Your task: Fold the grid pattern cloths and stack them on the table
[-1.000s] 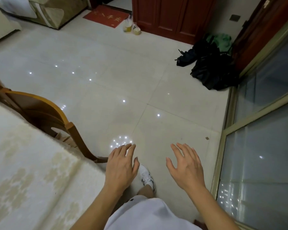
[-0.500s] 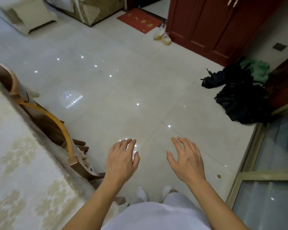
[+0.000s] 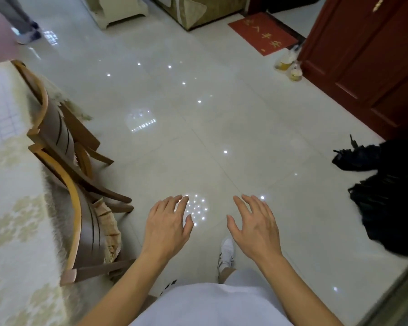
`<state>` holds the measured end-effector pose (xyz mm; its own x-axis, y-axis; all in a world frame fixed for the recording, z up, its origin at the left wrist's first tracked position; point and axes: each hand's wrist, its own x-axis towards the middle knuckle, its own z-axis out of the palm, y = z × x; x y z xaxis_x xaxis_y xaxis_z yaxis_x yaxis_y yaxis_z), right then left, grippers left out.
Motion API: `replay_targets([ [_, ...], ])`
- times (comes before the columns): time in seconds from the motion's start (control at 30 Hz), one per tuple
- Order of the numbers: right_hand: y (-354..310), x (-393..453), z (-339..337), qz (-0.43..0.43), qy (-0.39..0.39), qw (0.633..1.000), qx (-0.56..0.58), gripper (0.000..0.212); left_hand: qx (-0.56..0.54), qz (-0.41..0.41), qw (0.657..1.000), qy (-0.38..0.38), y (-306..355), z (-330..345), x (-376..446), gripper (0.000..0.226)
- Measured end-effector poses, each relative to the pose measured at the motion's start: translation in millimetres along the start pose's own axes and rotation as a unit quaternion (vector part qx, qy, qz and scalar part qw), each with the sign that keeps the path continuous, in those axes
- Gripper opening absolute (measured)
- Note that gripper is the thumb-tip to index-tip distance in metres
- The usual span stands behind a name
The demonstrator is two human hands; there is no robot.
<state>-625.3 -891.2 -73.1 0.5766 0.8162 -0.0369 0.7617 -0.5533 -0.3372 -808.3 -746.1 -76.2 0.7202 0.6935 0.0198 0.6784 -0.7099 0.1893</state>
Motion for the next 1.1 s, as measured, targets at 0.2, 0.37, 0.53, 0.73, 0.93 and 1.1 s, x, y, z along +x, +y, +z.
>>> replay_targets([
  [0.2, 13, 95, -18, -0.081, -0.01, 0.997, 0.0, 0.057, 0.022, -0.084, 0.996, 0.001, 17, -13, 67, 0.05],
  [0.37, 4, 157, -20, -0.136, -0.035, 0.99, 0.007, 0.058, 0.027, -0.143, 0.989, 0.012, 8, -25, 94, 0.051],
  [0.53, -22, 209, -12, -0.196, -0.059, 0.979, 0.0, 0.059, 0.019, -0.194, 0.981, 0.021, -15, -32, 113, 0.052],
  [0.73, -78, 282, 11, -0.256, -0.073, 0.964, -0.003, 0.058, 0.008, -0.253, 0.967, 0.03, -68, -28, 151, 0.05],
  [0.93, -153, 370, 35, -0.286, -0.078, 0.955, -0.018, 0.058, -0.004, -0.283, 0.958, 0.049, -151, -33, 210, 0.049],
  [1.1, -222, 434, 48, -0.304, -0.069, 0.95, -0.012, 0.055, -0.003, -0.29, 0.954, 0.076, -222, -51, 258, 0.044],
])
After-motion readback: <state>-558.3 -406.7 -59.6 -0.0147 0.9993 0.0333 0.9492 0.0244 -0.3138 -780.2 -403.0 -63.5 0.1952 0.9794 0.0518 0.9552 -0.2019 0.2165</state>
